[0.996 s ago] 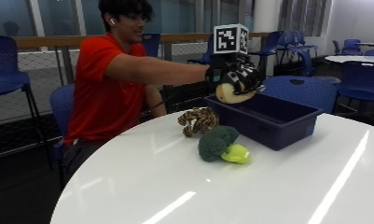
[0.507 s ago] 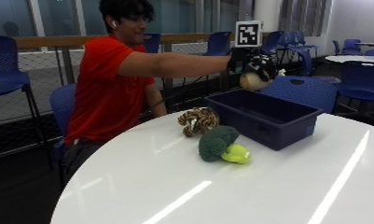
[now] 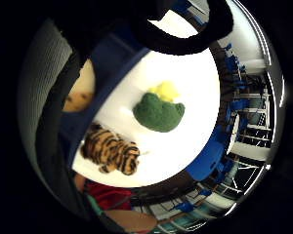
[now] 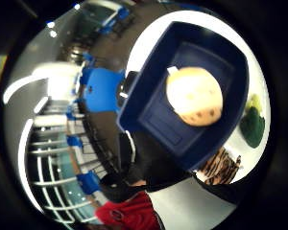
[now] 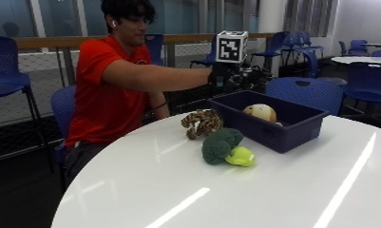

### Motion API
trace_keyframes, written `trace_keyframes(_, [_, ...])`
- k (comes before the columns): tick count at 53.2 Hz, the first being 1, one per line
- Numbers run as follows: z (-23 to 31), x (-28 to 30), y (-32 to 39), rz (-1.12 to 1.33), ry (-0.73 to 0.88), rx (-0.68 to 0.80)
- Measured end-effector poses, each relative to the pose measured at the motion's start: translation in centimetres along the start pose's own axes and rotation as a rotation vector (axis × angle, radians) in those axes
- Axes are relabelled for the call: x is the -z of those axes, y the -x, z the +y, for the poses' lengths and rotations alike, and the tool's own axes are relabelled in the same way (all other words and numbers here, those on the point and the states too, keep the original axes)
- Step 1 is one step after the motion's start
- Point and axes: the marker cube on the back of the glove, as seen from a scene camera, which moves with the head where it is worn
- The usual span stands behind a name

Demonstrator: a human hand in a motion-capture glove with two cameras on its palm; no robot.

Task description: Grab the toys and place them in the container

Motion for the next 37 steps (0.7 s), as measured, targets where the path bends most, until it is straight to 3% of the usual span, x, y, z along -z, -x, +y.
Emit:
trace_keyframes(18, [6.8, -4.6, -5.3, -0.06, 0.046, -0.013])
trace_keyframes(37, [11.2, -10.0, -6.1, -0.016, 0.123, -0.026])
